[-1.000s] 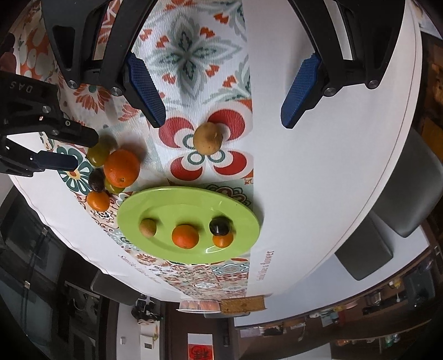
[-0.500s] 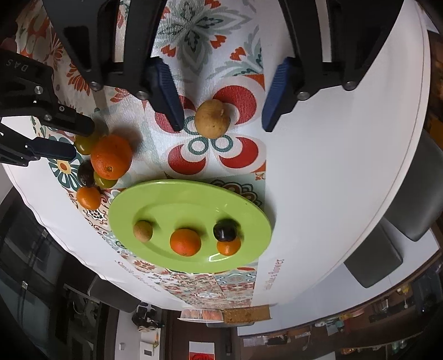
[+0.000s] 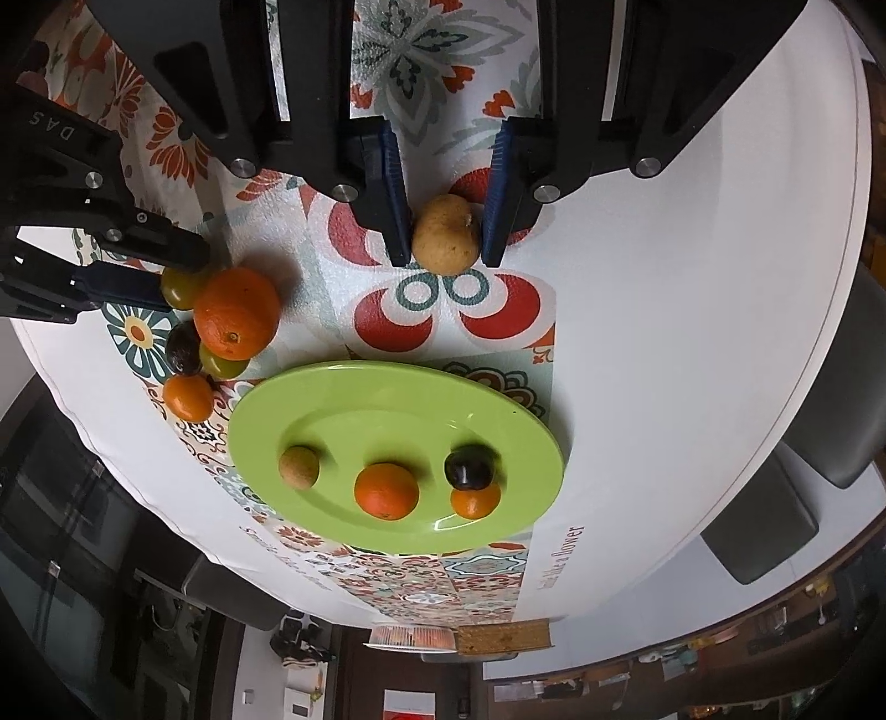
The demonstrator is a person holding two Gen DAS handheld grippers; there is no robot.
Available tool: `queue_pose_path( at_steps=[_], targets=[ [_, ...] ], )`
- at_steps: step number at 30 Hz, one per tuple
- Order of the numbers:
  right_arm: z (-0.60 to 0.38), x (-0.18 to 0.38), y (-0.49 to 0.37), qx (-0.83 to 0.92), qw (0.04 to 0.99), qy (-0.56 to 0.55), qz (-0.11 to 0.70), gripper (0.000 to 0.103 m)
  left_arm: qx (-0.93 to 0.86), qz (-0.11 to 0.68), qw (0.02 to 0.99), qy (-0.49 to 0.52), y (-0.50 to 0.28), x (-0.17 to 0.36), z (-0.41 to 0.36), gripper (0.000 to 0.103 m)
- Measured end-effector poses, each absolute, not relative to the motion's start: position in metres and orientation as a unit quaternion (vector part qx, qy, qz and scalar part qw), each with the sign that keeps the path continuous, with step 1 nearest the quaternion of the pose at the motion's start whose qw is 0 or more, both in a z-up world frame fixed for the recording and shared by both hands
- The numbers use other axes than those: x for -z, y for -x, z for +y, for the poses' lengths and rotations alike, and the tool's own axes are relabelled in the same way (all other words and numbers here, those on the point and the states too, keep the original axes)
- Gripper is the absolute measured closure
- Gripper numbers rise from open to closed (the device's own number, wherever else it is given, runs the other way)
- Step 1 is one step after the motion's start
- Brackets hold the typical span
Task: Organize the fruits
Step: 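Grasp the light brown round fruit with the left tool while the right tool grasps a green fruit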
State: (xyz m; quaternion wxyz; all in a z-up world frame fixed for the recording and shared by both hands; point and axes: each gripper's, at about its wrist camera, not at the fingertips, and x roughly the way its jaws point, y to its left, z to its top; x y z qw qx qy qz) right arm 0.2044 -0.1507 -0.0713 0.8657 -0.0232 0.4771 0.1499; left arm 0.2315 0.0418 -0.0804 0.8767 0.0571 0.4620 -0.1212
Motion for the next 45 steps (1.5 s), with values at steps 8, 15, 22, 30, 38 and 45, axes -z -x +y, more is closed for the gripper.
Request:
queue_pose_path(
  at_steps=[8, 15, 22, 30, 38, 45],
  targets=[
    [-0.156, 0.066, -0.2, -0.151, 0.869, 0.02, 0.471, 0.074, 0.125, 0.458, 0.879, -0.051, -0.22, 0.074, 0.039, 0.077],
    [-0.159, 0.064, -0.193, -0.159, 0.869, 0.014, 0.469, 0.075, 0.134, 0.458, 0.878, -0.044, -0.207, 0.069, 0.032, 0.077],
    [-0.163, 0.058, -0.187, -0.163, 0.871, 0.01, 0.463, 0.076, 0.139, 0.451, 0.88, -0.042, -0.198, 0.061, 0.027, 0.077],
    [-0.163, 0.065, -0.188, -0.168, 0.863, 0.006, 0.476, 0.076, 0.141, 0.446, 0.883, -0.041, -0.195, 0.056, 0.026, 0.077],
    [-0.161, 0.067, -0.194, -0.168, 0.862, 0.007, 0.479, 0.075, 0.144, 0.452, 0.879, -0.043, -0.198, 0.06, 0.022, 0.077],
    [-0.16, 0.075, -0.199, -0.179, 0.851, -0.001, 0.493, 0.074, 0.148, 0.453, 0.878, -0.047, -0.198, 0.06, 0.017, 0.077]
  ],
)
